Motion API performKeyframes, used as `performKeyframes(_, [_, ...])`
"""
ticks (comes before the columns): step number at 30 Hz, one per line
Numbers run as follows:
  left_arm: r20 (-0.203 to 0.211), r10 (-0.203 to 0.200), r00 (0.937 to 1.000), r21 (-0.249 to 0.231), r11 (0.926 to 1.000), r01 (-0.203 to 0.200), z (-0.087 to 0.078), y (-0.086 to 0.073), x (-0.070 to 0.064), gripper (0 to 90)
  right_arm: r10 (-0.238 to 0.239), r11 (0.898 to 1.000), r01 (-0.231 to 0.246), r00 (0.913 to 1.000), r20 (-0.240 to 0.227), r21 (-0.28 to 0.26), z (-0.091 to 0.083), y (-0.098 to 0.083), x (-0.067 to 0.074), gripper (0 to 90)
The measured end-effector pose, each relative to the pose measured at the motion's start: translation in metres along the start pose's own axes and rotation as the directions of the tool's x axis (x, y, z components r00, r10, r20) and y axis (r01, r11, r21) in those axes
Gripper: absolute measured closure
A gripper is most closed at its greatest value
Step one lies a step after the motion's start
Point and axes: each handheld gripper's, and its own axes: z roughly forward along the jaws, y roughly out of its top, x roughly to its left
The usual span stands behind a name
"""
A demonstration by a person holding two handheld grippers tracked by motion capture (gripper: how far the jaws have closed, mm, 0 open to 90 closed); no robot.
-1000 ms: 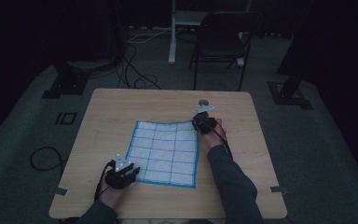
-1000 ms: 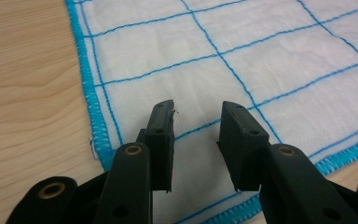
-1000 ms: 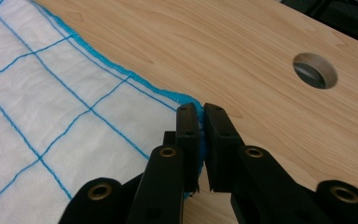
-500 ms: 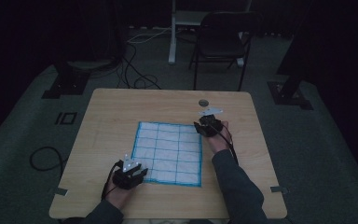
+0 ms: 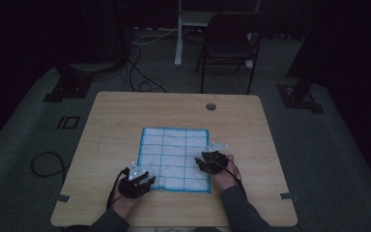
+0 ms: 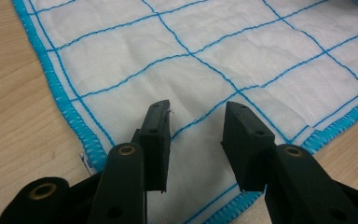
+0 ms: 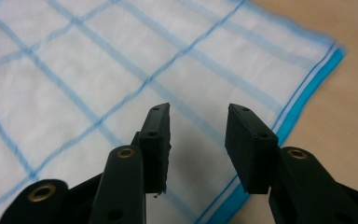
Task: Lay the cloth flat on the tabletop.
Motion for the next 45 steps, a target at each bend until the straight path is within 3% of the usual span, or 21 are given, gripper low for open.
performKeyframes(2, [0.003,0.003,1.0000,0.002,1.0000,-0.003,-0.001,0.000,0.000,62.4,-0.010,1.000,0.010,0.9999,0.009,0.021,0.003,-0.009,0.004,60.5])
performKeyframes(4, [0.006,0.001,1.0000,0.002,1.0000,-0.001,-0.001,-0.001,0.000,62.3,0.003,1.000,-0.003,1.0000,0.008,0.009,0.002,-0.014,0.005,60.8])
performKeyframes(13, [0.014,-0.009,0.9999,-0.005,0.9999,0.009,-0.004,-0.001,0.002,62.5,0.012,1.000,-0.012,0.9999,-0.007,-0.005,-0.003,-0.021,-0.001,60.6])
performKeyframes(24, [-0.036,-0.065,0.9973,-0.069,0.9957,0.062,-0.013,0.014,0.025,62.1,0.003,1.000,-0.004,0.9994,-0.034,-0.024,-0.004,-0.025,-0.006,60.8])
performKeyframes(37, [-0.069,-0.134,0.9886,-0.097,0.9871,0.127,0.001,0.027,0.045,60.7,0.007,1.000,-0.008,0.9996,-0.027,-0.030,-0.004,-0.026,-0.005,60.7])
performKeyframes(45, [-0.087,-0.142,0.9860,-0.102,0.9859,0.133,0.006,0.037,0.053,59.5,0.005,0.999,-0.006,0.9997,-0.025,-0.031,-0.004,-0.026,-0.004,60.6])
